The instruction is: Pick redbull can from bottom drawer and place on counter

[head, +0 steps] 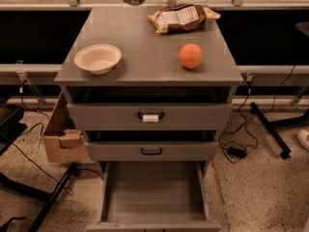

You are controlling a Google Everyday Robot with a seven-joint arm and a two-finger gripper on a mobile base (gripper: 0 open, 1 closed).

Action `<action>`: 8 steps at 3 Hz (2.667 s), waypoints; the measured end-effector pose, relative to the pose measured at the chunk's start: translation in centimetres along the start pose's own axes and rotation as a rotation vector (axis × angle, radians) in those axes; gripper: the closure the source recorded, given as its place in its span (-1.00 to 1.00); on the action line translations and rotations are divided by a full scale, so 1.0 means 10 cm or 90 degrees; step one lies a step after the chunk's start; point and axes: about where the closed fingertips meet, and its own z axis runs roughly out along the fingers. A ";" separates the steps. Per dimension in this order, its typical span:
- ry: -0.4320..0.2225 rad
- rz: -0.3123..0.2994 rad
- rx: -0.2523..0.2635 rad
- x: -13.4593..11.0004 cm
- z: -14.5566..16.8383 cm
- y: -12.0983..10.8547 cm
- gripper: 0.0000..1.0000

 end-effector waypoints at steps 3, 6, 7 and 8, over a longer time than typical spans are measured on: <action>0.017 0.071 0.137 0.04 1.01 -1.23 1.00; 0.053 0.151 0.213 1.02 2.15 -2.05 1.00; 0.052 0.190 0.214 1.44 2.37 -2.23 1.00; 0.029 0.197 0.225 1.67 2.52 -2.40 1.00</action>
Offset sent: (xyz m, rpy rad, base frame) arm 0.1961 0.0488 0.0055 0.0174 0.0690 -0.3069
